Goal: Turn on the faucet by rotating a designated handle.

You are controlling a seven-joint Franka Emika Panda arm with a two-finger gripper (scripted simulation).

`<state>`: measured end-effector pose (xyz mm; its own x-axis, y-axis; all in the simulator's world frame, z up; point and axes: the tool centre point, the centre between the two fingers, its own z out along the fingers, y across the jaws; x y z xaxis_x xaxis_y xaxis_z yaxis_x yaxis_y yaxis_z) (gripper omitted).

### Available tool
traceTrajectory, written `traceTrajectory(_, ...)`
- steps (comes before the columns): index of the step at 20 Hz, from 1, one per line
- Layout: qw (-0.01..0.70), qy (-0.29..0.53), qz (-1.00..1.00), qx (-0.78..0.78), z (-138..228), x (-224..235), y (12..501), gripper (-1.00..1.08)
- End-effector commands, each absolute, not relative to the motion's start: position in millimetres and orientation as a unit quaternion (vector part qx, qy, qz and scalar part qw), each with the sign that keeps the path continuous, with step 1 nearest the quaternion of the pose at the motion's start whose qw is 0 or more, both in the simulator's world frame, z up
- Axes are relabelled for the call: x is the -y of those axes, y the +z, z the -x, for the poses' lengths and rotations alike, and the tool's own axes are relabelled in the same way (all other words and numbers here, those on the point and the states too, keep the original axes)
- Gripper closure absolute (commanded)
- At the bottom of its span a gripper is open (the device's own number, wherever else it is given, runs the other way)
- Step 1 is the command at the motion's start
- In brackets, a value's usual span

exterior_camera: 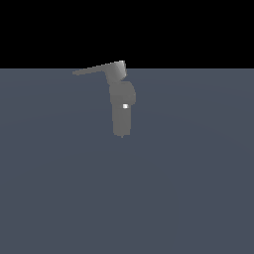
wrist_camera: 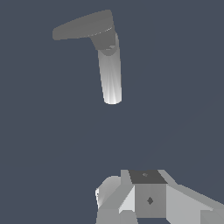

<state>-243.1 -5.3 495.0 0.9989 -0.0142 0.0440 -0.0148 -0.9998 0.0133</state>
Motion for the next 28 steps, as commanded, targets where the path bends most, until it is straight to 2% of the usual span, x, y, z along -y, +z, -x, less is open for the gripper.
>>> traceTrajectory(1, 0.007, 0.022, -1.0, 0.007, 243.1, 5.3, 495.0, 1.08)
traceTrajectory(18, 0.017, 0.024, -1.0, 0.002, 230.7, -10.0, 489.0, 1.08)
traceTrajectory(28, 0.019, 0.016, -0.998, 0.06, 203.8, -16.8, 488.7, 1.08)
